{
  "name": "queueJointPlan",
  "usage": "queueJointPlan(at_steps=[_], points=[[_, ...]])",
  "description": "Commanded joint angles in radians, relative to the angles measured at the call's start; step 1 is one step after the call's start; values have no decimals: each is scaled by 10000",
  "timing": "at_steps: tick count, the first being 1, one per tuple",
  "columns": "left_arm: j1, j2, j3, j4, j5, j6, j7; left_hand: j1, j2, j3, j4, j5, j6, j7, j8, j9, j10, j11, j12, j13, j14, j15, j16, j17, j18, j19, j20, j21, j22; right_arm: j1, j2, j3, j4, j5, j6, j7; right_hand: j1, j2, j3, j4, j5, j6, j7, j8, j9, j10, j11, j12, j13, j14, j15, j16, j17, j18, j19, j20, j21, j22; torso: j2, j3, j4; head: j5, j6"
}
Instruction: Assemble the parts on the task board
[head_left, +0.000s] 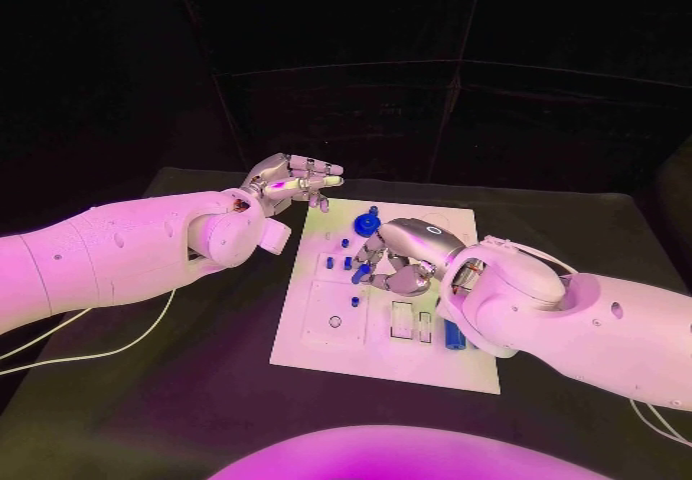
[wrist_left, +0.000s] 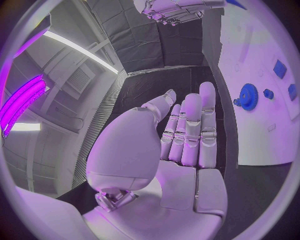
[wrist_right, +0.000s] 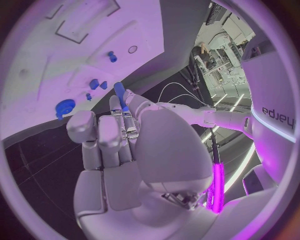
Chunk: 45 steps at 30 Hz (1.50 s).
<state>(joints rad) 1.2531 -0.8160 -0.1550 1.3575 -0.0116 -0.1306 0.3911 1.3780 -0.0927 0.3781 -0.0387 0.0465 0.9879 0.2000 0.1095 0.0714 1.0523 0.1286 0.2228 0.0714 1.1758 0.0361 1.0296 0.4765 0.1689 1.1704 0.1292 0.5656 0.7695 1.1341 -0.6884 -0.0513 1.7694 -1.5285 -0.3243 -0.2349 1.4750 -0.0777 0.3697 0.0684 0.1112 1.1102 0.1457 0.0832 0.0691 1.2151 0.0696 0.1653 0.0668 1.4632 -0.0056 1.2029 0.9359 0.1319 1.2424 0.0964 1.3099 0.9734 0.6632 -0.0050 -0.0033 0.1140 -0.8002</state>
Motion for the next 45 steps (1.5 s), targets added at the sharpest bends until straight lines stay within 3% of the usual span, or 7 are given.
queueJointPlan(at_steps=[1, 12, 17, 29, 45], points=[[19, 12, 8, -8, 1, 107, 50, 65, 17, -47, -31, 42, -48, 8, 64, 7, -57, -21, 40, 10, -72, -6, 0, -15, 132, -66, 24, -69, -12, -82, 262, -1, -125, -143, 70, 523, -21, -40, 62, -10, -40, -4, 8, -52, -11, 1, 12, -54, -12, 145, -61, 28, -9, -188, 8, 2, 29, 1, 5, 1, 15, 45, -31], [27, 68, 9, -5, 1, 112, 42, 65, 17, -47, -31, 42, -48, 8, 64, 7, -57, -21, 40, 10, -72, -6, 0, -15, 132, -66, 24, -69, -12, -653, 1074, -41, -825, -689, 679, 798, -66, -41, 93, 0, -108, -1, 16, -65, -10, 7, 20, -80, -10, 142, -52, 40, -3, -192, 11, 7, 45, 22, 5, 13, -32, 310, -170], [27, 95, 9, -10, 1, 122, 44, 65, 17, -47, -31, 42, -48, 8, 64, 7, -57, -21, 40, 10, -72, -6, 0, -15, 132, -66, 24, -69, -12, -799, 1239, -47, -1013, -811, 882, 828, -66, -40, 96, -1, -111, -1, 15, -66, -10, 7, 20, -82, -10, 141, -52, 37, -9, -190, 6, 7, 42, 14, 2, 19, -9, 325, -197], [27, 136, 9, -33, 1, 147, 36, 65, 17, -47, -31, 42, -48, 8, 64, 7, -57, -21, 40, 10, -72, -6, 0, -15, 132, -66, 24, -69, -12, -902, 1395, -54, -1272, -950, 1357, 838, -72, -29, 111, -1, -124, 1, 16, -69, -10, 10, 20, -88, -10, 142, -52, 46, 2, -191, 7, 8, 46, 19, 8, 18, -42, 402, -214], [26, 150, 9, -50, 1, 164, 27, 50, 38, -64, -25, 42, -68, 10, 79, 6, -84, -19, 69, 9, -77, -2, 9, -25, 132, -68, 28, -77, -19, -936, 1416, -65, -1333, -1060, 1718, 749, -75, -25, 120, -3, -129, 2, 15, -71, -9, 12, 20, -92, -9, 142, -51, 50, 8, -192, 8, 9, 50, 26, -1, 11, -18, 389, -208]])
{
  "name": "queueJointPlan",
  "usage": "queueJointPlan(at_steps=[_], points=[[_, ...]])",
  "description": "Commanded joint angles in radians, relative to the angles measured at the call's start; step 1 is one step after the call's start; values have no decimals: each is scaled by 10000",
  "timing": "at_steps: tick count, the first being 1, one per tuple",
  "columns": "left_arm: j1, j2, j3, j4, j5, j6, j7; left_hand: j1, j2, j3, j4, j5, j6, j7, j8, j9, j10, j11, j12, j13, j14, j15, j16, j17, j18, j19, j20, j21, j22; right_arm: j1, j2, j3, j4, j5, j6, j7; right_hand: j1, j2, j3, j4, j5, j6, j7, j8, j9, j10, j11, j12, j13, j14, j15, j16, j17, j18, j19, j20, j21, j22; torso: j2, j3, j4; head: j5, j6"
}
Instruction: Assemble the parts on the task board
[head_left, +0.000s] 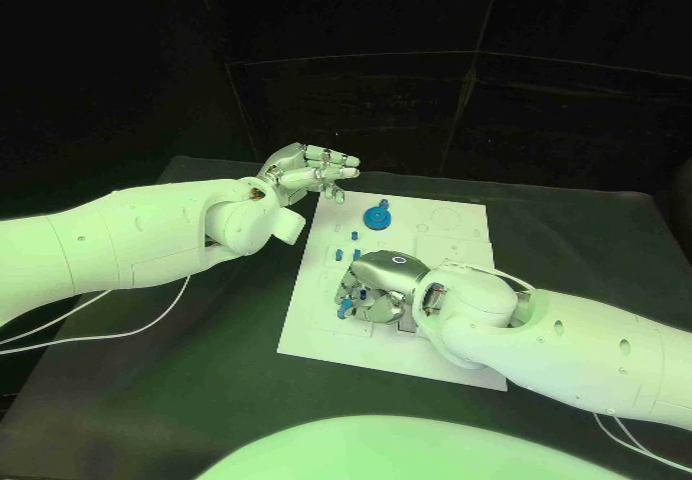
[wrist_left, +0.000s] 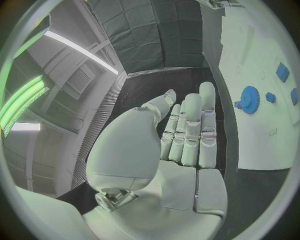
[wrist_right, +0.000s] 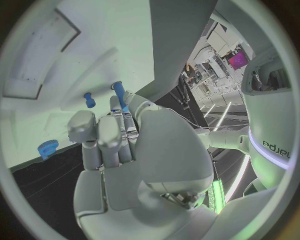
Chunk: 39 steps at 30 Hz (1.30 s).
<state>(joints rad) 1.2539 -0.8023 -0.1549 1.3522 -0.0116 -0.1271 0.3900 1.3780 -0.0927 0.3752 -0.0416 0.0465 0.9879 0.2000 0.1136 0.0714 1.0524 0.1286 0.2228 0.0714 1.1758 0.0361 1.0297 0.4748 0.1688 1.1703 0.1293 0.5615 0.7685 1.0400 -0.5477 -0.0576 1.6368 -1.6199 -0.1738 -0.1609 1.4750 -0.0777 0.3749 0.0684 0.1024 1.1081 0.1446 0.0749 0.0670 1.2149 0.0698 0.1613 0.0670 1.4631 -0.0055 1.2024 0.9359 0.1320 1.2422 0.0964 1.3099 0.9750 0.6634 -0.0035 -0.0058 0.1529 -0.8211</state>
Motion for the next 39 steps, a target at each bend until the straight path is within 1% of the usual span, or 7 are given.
queueJointPlan(at_steps=[1, 15, 16, 19, 22, 29, 39], points=[[18, 13, 7, 3, 2, 129, 38, 50, 38, -36, 3, 42, -68, 10, 38, 6, -84, -19, 69, 9, -77, -2, 8, -8, 132, -68, 28, -36, -9, 3, 11, -2, -13, -155, 216, 4, -75, -25, 68, -2, -41, 24, 27, 12, 12, 14, 18, -52, -11, 142, -52, 55, 8, -193, 10, 9, 50, 10, -3, -4, 7, 0, 1], [18, 18, 7, -10, 2, 135, 33, 50, 38, -36, 3, 42, -68, 10, 38, 6, -84, -19, 69, 9, -77, -2, 8, -8, 132, -68, 28, -36, -9, -11, 122, -12, -97, -423, 300, -168, -69, -16, 89, -13, -40, 29, 23, 10, 13, 20, 15, -58, -10, 141, -53, 58, 7, -191, 5, 10, 51, 6, -2, -4, 3, 13, 7], [18, 21, 7, -11, 2, 136, 32, 50, 38, -36, 3, 42, -68, 10, 38, 6, -84, -19, 69, 9, -77, -2, 8, -8, 132, -68, 28, -36, -9, -12, 142, -32, -104, -452, 318, -196, -73, -18, 99, -19, -39, 28, 25, 6, 13, 18, 17, -66, -10, 135, -53, 42, -24, -188, -7, 11, 45, -10, -4, -6, 4, 10, 10], [18, 30, 7, -15, 2, 139, 29, 50, 38, -36, 3, 42, -68, 10, 38, 6, -84, -19, 69, 9, -77, -2, 8, -8, 132, -68, 28, -36, -9, -15, 158, -199, -95, -560, 362, -291, -137, -72, 128, -28, -56, -58, 65, -54, -3, -45, 51, -136, -19, 122, -31, 40, -40, -182, -44, 22, 35, -45, -4, -6, 9, 9, 18], [18, 39, 7, -18, 2, 145, 24, 50, 38, -36, 3, 42, -68, 10, 38, 6, -84, -19, 69, 9, -77, -2, 8, -8, 132, -68, 28, -36, -9, -16, 198, -287, -137, -624, 416, -380, -267, -155, 146, 4, -67, -238, 139, -124, -24, -220, 126, -270, -36, 106, 26, 36, -65, -165, -131, 59, -12, -158, -3, -7, 14, 14, 19], [18, 45, 6, -27, 2, 151, 14, 41, 42, -46, 6, 42, -76, 12, 45, 6, -96, -17, 82, 9, -82, 1, 11, -13, 132, -70, 30, -39, -12, -18, 254, -354, -193, -672, 342, -442, -495, -360, 195, 46, -24, -691, 326, -145, -36, -714, 325, -566, -54, 37, 183, -37, -221, -108, -367, 192, -161, -475, 1, -3, 3, 24, 33], [18, 57, 6, -38, 2, 183, -13, 41, 42, -46, 6, 42, -76, 12, 45, 6, -96, -17, 82, 9, -82, 1, 11, -13, 132, -70, 30, -39, -12, -18, 256, -369, -183, -682, -169, -492, -651, -522, 191, 53, -17, -1108, 391, -152, -41, -963, 410, -627, -40, -19, 265, -85, -334, -46, -576, 290, -300, -766, -4, -1, 7, 12, 48]])
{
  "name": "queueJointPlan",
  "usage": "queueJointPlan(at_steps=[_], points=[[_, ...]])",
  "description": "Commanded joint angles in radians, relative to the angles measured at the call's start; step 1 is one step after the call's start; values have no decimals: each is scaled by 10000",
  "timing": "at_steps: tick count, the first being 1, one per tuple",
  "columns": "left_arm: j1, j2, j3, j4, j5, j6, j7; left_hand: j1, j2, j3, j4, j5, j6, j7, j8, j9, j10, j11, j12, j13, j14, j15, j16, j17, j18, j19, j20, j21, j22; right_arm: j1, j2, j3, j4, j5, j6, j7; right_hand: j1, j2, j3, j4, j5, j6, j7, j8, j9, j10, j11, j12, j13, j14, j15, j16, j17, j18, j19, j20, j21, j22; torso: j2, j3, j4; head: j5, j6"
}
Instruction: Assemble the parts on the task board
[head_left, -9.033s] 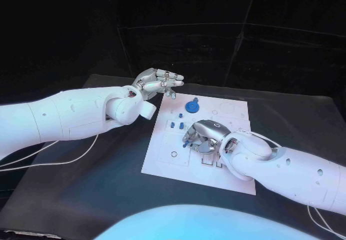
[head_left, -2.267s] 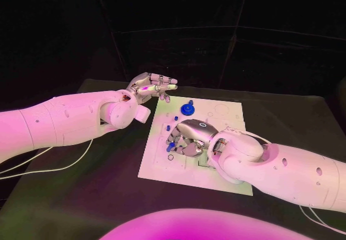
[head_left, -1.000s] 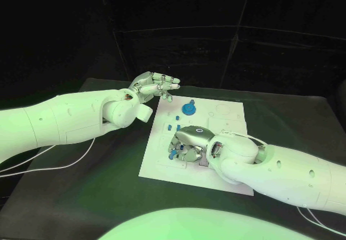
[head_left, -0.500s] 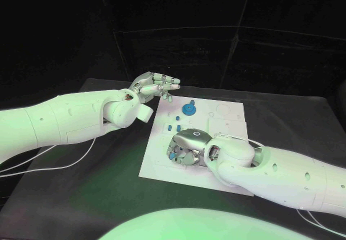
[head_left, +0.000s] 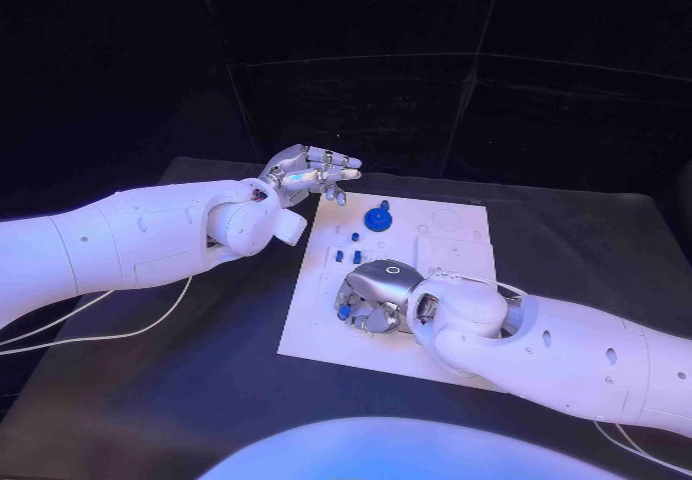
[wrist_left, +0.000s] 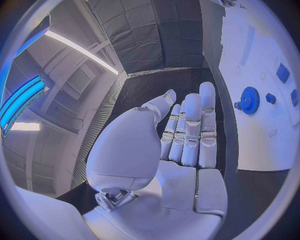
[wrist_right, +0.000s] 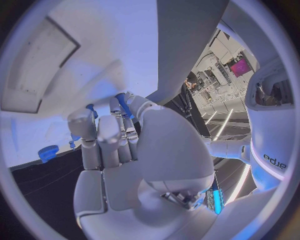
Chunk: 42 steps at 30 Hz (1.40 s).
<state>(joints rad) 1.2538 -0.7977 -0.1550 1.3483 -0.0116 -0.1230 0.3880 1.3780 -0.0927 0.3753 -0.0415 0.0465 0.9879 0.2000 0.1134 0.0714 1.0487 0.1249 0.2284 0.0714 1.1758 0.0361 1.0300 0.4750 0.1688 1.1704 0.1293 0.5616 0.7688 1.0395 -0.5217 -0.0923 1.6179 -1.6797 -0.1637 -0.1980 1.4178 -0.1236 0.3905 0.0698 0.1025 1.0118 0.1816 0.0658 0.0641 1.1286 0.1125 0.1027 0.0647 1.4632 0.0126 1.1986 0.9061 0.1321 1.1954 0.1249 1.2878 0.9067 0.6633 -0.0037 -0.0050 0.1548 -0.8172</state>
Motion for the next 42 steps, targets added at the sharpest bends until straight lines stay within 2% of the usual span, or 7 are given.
queueJointPlan(at_steps=[1, 14, 21, 24, 32, 36, 42], points=[[18, 10, 7, 1, 2, 149, 3, 41, 42, -46, 5, 42, -77, 12, 47, 6, -59, 20, 26, 9, -82, 1, 7, -15, 132, -70, 30, -40, -15, -13, -9, -23, 11, -85, -382, -125, -123, -116, 6, 43, -6, -355, 20, -68, -22, -182, -5, -55, -19, -37, 100, -64, -69, -33, -155, 20, -113, -149, -2, -1, -3, -9, 15], [17, 0, 6, 7, 2, 182, -19, 41, 42, -46, 5, 42, -77, 12, 47, 6, -59, 20, 26, 9, -82, 1, 7, -15, 132, -70, 30, -40, -15, -23, -215, -23, 286, -86, -1359, -8, -261, -318, -462, -32, 75, -1395, -60, -36, 9, -658, -49, 134, -1, -225, 76, -297, -486, 84, -576, 18, -438, -777, 1, -1, 0, -14, 13], [17, -58, 5, 33, 2, 191, -12, 34, 39, -58, 6, 42, -87, 14, 51, 5, -73, 23, 35, 8, -88, 3, 9, -19, 131, -74, 32, -45, -18, -13, -974, 6, 1062, 58, -1616, -56, -264, -390, -847, -82, 150, -1551, -59, -28, 19, -954, -35, 270, 14, -368, 96, -465, -758, 142, -821, 37, -647, -1125, -21, -10, -11, -16, 28], [17, -88, 5, 44, 2, 200, -12, 34, 39, -58, 6, 42, -87, 14, 51, 5, -73, 23, 35, 8, -88, 3, 9, -19, 131, -74, 32, -45, -18, 60, -1622, 208, 1610, 564, -1687, -80, -268, -418, -1135, -85, 276, -1521, -75, -11, 31, -1056, -46, 397, 26, -412, 96, -516, -860, 158, -878, 37, -709, -1213, -26, -4, -12, -29, 52], [17, -186, 2, 88, 2, 148, 27, 34, 39, -58, 6, 42, -87, 14, 51, 5, -73, 23, 35, 8, -88, 3, 9, -19, 131, -74, 32, -45, -18, 574, -3247, 387, 2505, 3840, -2571, 496, -144, -28, -1392, 26, 476, -516, 51, 394, 180, -354, -17, 1111, 116, -694, 126, -902, -1496, 306, -1433, 76, -1193, -2077, -51, -36, -42, -319, 228], [16, -250, 0, 176, 2, 8, 248, 52, 61, -53, -5, 43, -81, 7, 70, 9, -70, 16, 62, 11, -96, 1, 10, -27, 133, -77, 32, -49, -22, 704, -4043, 407, 2734, 5193, -2769, 594, -193, 15, -1430, 138, 476, -212, -130, 465, 173, 452, -256, 1625, 253, -391, -50, -474, -931, 185, -870, -37, -778, -1303, -82, -51, -98, -492, 282], [16, -311, -6, 327, 2, -78, 495, 95, 96, -35, -30, 43, -57, -7, 102, 17, -48, 1, 104, 18, -98, -11, 15, -36, 138, -74, 25, -49, -24, 759, -4970, 408, 2910, 5915, -2773, -68, -703, -84, -1954, 608, 711, 278, -562, 670, 179, 2055, -750, 3028, 1090, 410, -477, 1268, 1792, -290, 812, -444, 586, 1284, -89, -54, -134, -907, 315]])
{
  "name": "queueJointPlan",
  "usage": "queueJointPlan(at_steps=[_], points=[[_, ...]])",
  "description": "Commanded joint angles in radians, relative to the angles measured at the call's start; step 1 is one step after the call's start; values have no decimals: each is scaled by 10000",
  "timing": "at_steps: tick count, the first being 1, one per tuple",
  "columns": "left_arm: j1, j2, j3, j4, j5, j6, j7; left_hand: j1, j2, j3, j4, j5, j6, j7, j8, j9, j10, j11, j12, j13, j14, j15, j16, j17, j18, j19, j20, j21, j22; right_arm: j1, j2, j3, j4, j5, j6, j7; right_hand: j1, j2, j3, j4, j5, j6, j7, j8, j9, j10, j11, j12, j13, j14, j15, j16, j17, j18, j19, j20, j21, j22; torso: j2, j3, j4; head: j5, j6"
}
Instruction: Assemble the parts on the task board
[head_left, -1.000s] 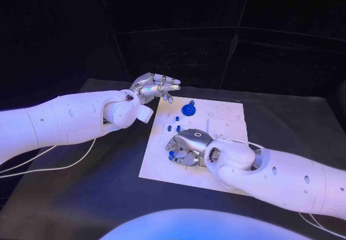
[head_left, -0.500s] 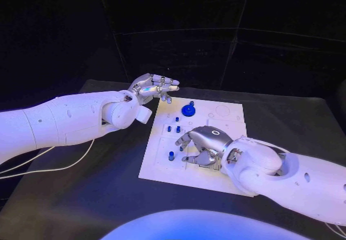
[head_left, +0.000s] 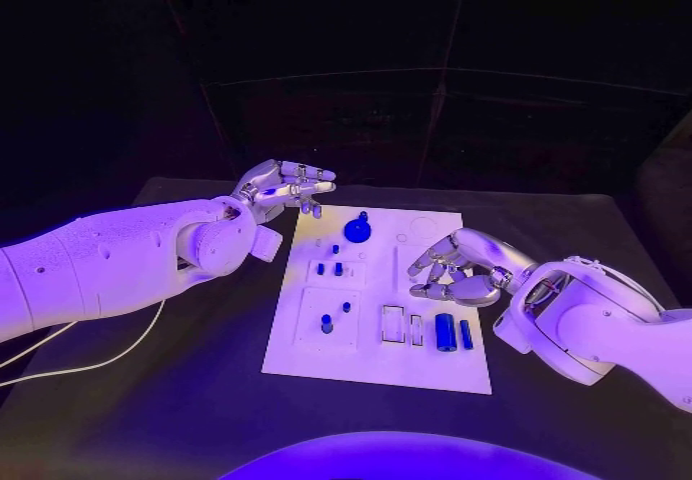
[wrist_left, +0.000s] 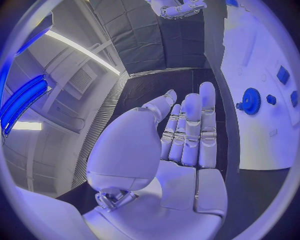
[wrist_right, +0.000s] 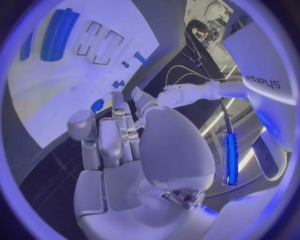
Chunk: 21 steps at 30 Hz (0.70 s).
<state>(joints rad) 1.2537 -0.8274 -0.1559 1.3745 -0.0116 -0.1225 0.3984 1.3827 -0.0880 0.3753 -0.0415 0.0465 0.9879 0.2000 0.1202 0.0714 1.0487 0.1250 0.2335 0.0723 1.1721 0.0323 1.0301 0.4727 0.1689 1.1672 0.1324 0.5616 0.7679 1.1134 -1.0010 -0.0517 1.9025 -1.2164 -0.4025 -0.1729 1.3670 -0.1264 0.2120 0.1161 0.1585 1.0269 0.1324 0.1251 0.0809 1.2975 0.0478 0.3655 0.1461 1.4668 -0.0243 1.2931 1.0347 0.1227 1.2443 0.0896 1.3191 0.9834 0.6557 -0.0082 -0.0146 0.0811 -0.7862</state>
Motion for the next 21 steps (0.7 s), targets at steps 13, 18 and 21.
queueJointPlan(at_steps=[13, 18, 21], points=[[17, -63, -5, 179, 2, -114, 476, 30, 56, -47, -22, 41, -41, -11, 57, 22, -26, -4, 87, 15, -61, 24, 18, -19, 137, -42, -7, -50, -17, -169, -1055, -309, 224, -336, 91, -2833, -1027, 19, -2636, 1401, 805, -48, -306, 1079, 617, 1253, -277, 9018, 10161, 680, -239, 1930, 3325, -656, 1581, -261, 1515, 3073, -37, -31, -179, -580, -95], [16, -63, -7, 176, 2, -111, 477, 30, 56, -47, -22, 41, -41, -11, 57, 22, -26, -4, 87, 15, -61, 24, 18, -19, 137, -42, -7, -50, -17, -268, -1042, -455, 290, -1076, 335, -3458, -905, -44, -3254, 1706, 510, -311, -288, 1440, 849, 1278, -246, 9451, 10795, 680, -199, 1971, 3415, -697, 1694, -226, 1614, 3321, -45, -30, -166, -590, -110], [15, -57, -8, 172, 2, -103, 475, 30, 56, -47, -22, 41, -41, -11, 57, 22, -26, -4, 87, 15, -61, 24, 18, -19, 137, -42, -7, -50, -17, -303, -1028, -487, 313, -1367, 433, -3640, -902, -14, -3439, 1735, 477, -339, -304, 1633, 960, 1331, -259, 9609, 11031, 686, -209, 1993, 3465, -710, 1729, -220, 1643, 3393, -50, -30, -131, -637, -122]])
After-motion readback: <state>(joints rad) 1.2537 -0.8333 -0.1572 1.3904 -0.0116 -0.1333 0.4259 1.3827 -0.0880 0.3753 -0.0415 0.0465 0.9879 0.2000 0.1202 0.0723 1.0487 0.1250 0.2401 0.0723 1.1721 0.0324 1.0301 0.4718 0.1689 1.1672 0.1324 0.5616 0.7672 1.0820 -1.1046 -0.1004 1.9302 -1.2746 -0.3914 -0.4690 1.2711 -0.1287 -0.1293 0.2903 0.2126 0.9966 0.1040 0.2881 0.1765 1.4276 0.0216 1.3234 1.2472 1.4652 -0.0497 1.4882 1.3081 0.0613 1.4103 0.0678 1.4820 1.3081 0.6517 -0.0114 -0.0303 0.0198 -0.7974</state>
